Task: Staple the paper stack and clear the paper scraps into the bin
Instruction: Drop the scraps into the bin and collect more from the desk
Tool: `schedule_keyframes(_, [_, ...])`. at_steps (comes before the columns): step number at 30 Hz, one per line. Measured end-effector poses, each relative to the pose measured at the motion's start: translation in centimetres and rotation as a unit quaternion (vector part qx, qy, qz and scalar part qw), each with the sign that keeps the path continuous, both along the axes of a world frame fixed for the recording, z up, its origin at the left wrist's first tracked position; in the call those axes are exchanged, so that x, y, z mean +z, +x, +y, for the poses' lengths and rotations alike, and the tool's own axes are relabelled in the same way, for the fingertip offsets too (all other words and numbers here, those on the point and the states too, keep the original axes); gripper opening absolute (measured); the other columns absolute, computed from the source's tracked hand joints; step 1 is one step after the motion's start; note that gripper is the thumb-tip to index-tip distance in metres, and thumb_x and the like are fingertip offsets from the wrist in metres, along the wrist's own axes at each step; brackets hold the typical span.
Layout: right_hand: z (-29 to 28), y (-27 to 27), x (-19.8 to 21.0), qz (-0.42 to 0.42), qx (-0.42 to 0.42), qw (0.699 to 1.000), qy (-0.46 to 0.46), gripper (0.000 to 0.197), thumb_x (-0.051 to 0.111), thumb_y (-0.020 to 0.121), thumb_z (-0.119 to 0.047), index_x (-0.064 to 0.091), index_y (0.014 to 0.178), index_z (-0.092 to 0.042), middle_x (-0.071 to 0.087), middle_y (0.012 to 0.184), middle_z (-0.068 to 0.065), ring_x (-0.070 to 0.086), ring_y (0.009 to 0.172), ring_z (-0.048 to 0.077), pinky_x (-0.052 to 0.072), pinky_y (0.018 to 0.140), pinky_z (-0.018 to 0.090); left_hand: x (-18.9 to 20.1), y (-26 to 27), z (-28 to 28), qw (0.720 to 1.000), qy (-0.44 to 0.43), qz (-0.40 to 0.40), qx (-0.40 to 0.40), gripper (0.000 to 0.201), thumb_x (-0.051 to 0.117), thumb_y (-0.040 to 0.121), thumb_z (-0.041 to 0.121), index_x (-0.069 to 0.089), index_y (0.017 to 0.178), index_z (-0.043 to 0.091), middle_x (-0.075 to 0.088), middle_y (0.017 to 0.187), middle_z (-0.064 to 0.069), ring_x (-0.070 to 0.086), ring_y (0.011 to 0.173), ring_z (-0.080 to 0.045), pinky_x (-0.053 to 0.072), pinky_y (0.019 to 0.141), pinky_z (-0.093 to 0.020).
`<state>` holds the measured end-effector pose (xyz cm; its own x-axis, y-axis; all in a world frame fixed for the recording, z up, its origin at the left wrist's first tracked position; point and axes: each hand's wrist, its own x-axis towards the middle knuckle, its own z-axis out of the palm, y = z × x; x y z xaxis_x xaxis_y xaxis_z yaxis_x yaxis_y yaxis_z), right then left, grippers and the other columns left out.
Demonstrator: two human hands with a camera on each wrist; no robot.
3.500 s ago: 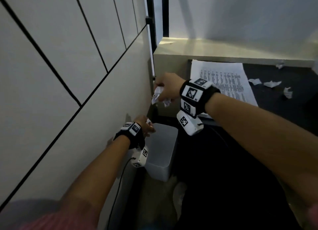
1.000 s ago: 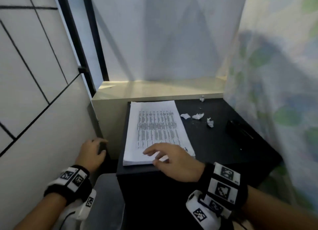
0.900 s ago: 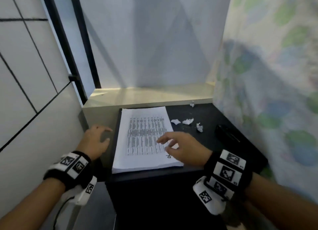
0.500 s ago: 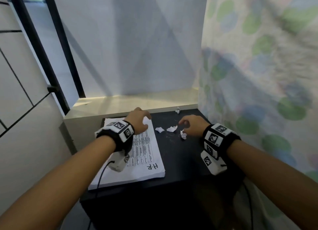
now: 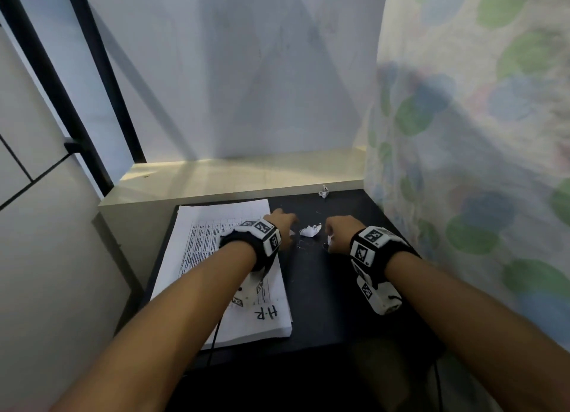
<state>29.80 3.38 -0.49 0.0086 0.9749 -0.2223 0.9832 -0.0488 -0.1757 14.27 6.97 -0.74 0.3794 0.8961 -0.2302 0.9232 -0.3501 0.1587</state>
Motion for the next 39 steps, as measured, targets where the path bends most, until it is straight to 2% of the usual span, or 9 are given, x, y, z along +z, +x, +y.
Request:
schedule_keyframes(5, [0.9, 0.7, 0.4, 0.044, 0.002, 0.999, 0.026, 0.031, 0.068, 0.078, -0.016, 0.062, 0.108, -0.01, 0.064, 0.118, 0.009, 0.061, 0.108, 0.027, 0.051, 0.091, 0.033, -0.2, 0.5, 0.8, 0.998, 0.012, 0.054, -0.02, 0.04, 0.054, 0.091, 0.023, 0.056, 0.127, 0.008, 0.056, 0.132, -0.016, 0.055, 0.121, -0.032, 0.046, 0.101, -0.038])
schedule_keyframes(10, [2.0, -0.1, 0.9, 0.091, 0.032, 0.992, 0.08, 0.036, 0.064, 0.082, -0.02, 0.059, 0.118, -0.014, 0.054, 0.109, 0.001, 0.057, 0.113, 0.025, 0.045, 0.096, 0.03, -0.6, 0.6, 1.0, 0.999, 0.019, 0.041, -0.007, 0.037, 0.051, 0.092, 0.027, 0.06, 0.117, 0.002, 0.064, 0.121, -0.017, 0.06, 0.112, -0.033, 0.05, 0.095, -0.038])
schedule_keyframes(15, [3.6, -1.7, -0.2, 0.029, 0.072, 0.996, 0.035, 0.034, 0.063, 0.087, -0.025, 0.062, 0.121, -0.02, 0.04, 0.128, 0.012, 0.059, 0.109, 0.032, 0.047, 0.098, 0.035, -0.2, 0.4, 1.2, 0.999, 0.018, -0.02, 0.035, 0.031, 0.041, 0.096, 0.019, 0.055, 0.117, 0.0, 0.06, 0.125, -0.019, 0.058, 0.112, -0.033, 0.047, 0.091, -0.037])
schedule_keyframes(19, [4.0, -1.9, -0.8, 0.018, 0.099, 0.995, 0.022, 0.028, 0.056, 0.09, -0.018, 0.066, 0.116, -0.015, 0.057, 0.126, 0.013, 0.056, 0.114, 0.03, 0.047, 0.097, 0.035, 0.6, 0.0, 1.3, 0.997, -0.005, -0.07, 0.032, 0.03, 0.038, 0.093, 0.001, 0.052, 0.119, 0.003, 0.058, 0.126, -0.017, 0.058, 0.094, -0.03, 0.045, 0.067, -0.029])
schedule_keyframes(24, [5.4, -1.2, -0.4, 0.041, 0.066, 0.996, 0.036, 0.018, 0.067, 0.083, -0.019, 0.073, 0.096, -0.008, 0.069, 0.113, 0.009, 0.063, 0.107, 0.025, 0.051, 0.088, 0.03, 1.3, 0.1, 2.2, 0.997, -0.015, -0.072, 0.038, 0.033, 0.041, 0.09, 0.0, 0.067, 0.11, 0.002, 0.064, 0.122, -0.016, 0.06, 0.112, -0.031, 0.048, 0.09, -0.032])
schedule_keyframes(29, [8.7, 2.1, 1.6, 0.097, -0.041, 0.99, 0.096, 0.024, 0.072, 0.078, -0.024, 0.076, 0.088, -0.003, 0.076, 0.096, 0.009, 0.063, 0.08, 0.016, 0.053, 0.076, 0.025, 0.7, -0.1, 4.3, 0.996, 0.001, -0.08, 0.031, 0.03, 0.048, 0.09, 0.015, 0.069, 0.109, 0.005, 0.067, 0.119, -0.013, 0.061, 0.111, -0.027, 0.047, 0.092, -0.03])
schedule_keyframes(34, [11.7, 5.0, 2.5, 0.116, -0.117, 0.98, 0.111, 0.034, 0.081, 0.063, -0.029, 0.078, 0.079, 0.001, 0.076, 0.077, 0.014, 0.07, 0.077, 0.021, 0.058, 0.073, 0.031, 0.8, 1.6, 6.2, 0.997, 0.023, -0.071, 0.0, 0.033, 0.057, 0.09, 0.023, 0.065, 0.117, 0.006, 0.062, 0.124, -0.013, 0.059, 0.115, -0.026, 0.046, 0.096, -0.032])
schedule_keyframes(36, [12.8, 5.6, 2.5, 0.115, -0.129, 0.978, 0.12, 0.031, 0.082, 0.063, -0.027, 0.078, 0.08, -0.001, 0.075, 0.078, 0.014, 0.069, 0.077, 0.021, 0.054, 0.067, 0.027, 0.7, 2.9, 7.0, 0.997, 0.027, -0.069, -0.022, 0.036, 0.06, 0.089, 0.025, 0.063, 0.121, 0.009, 0.058, 0.128, -0.012, 0.056, 0.117, -0.026, 0.045, 0.097, -0.031])
schedule_keyframes(39, [14.3, 5.9, 1.9, 0.111, -0.126, 0.978, 0.127, 0.022, 0.078, 0.066, -0.009, 0.076, 0.088, -0.006, 0.073, 0.09, 0.011, 0.065, 0.083, 0.021, 0.044, 0.067, 0.021, 0.3, 4.8, 8.2, 0.996, 0.031, -0.061, -0.049, 0.037, 0.061, 0.088, 0.023, 0.061, 0.122, 0.008, 0.054, 0.13, -0.013, 0.056, 0.118, -0.029, 0.044, 0.099, -0.033])
